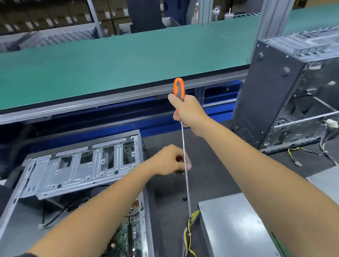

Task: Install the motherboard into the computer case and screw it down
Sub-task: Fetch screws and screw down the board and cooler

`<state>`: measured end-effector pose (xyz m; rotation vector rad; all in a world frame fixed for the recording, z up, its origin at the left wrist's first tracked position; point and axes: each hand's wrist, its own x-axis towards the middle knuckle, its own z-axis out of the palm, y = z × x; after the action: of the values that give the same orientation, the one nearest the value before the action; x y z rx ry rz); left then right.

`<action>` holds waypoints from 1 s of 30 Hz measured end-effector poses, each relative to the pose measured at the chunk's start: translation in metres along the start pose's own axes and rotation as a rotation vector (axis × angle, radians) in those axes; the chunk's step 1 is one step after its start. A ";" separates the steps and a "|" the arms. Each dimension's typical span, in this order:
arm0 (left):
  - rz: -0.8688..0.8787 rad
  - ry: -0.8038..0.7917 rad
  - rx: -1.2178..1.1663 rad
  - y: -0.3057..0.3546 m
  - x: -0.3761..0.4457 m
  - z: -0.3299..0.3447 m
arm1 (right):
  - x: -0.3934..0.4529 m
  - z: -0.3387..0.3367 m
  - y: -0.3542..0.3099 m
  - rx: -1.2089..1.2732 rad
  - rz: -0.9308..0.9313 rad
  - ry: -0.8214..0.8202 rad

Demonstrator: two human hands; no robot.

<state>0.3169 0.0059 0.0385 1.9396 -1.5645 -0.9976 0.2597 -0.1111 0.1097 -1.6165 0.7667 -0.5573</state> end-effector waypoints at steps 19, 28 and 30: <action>0.015 0.108 -0.345 -0.107 -0.191 -0.056 | -0.044 0.160 -0.116 0.108 -0.405 0.131; 0.018 0.068 -0.314 -0.138 -0.221 -0.052 | -0.058 0.193 -0.117 0.084 -0.414 0.131; 0.025 0.073 -0.302 -0.141 -0.221 -0.052 | -0.061 0.198 -0.114 0.074 -0.423 0.133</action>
<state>0.4255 0.2500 0.0242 1.7244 -1.3091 -1.0712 0.3820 0.0748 0.1888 -1.6929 0.4914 -0.9924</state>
